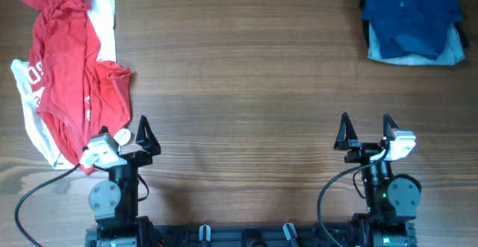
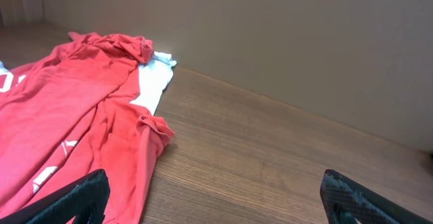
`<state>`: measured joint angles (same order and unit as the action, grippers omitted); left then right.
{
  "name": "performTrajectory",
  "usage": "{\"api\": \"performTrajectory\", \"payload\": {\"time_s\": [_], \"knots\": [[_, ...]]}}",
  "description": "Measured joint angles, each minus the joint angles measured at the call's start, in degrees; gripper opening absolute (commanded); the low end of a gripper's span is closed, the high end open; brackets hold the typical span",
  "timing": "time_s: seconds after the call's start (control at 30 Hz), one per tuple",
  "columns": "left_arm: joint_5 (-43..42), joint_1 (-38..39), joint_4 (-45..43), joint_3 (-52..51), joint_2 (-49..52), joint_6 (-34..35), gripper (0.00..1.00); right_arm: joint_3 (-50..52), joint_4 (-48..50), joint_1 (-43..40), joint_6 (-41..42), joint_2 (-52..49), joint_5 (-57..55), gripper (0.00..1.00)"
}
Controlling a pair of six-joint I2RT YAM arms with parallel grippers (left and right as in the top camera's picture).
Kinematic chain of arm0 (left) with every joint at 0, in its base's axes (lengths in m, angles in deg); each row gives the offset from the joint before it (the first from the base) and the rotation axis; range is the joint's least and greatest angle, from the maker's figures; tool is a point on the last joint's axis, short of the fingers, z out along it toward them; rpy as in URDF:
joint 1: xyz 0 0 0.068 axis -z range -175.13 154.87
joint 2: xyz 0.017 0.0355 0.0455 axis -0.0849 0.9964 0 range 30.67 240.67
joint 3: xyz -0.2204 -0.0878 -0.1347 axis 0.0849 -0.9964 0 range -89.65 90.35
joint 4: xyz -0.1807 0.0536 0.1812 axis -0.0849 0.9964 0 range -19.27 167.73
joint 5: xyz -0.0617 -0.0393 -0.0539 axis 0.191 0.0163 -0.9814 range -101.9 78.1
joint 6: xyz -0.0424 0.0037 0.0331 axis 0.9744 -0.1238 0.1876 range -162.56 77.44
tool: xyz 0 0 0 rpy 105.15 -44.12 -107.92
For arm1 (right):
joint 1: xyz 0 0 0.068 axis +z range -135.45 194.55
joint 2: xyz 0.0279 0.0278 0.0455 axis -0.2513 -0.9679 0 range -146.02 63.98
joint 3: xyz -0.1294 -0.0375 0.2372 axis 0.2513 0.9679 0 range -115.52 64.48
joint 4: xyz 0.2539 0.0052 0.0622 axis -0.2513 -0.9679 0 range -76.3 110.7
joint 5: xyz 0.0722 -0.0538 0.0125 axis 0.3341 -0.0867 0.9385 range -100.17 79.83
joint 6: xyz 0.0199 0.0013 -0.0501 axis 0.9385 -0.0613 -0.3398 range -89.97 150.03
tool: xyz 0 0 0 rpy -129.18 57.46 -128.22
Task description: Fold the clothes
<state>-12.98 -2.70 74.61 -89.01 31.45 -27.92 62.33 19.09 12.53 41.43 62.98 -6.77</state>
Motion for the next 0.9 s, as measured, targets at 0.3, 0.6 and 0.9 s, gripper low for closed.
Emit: {"api": "performTrajectory", "payload": {"time_s": [0.3, 0.6, 0.9], "knots": [[-7.0, 0.0, -3.8, 0.0, 0.0, 0.0, 1.00, 0.2, 12.8, 0.0, 0.0, -1.5, 2.6, 1.00], [-8.9, 0.0, 0.5, 8.5, 5.9, -0.4, 1.00, -10.5, 18.8, 0.0, -0.2, -22.7, 7.6, 1.00], [-9.3, 0.0, 10.8, 25.7, 25.8, -1.1, 1.00, -36.8, 18.7, 0.0, -2.7, -54.3, 20.2, 1.00]]}}
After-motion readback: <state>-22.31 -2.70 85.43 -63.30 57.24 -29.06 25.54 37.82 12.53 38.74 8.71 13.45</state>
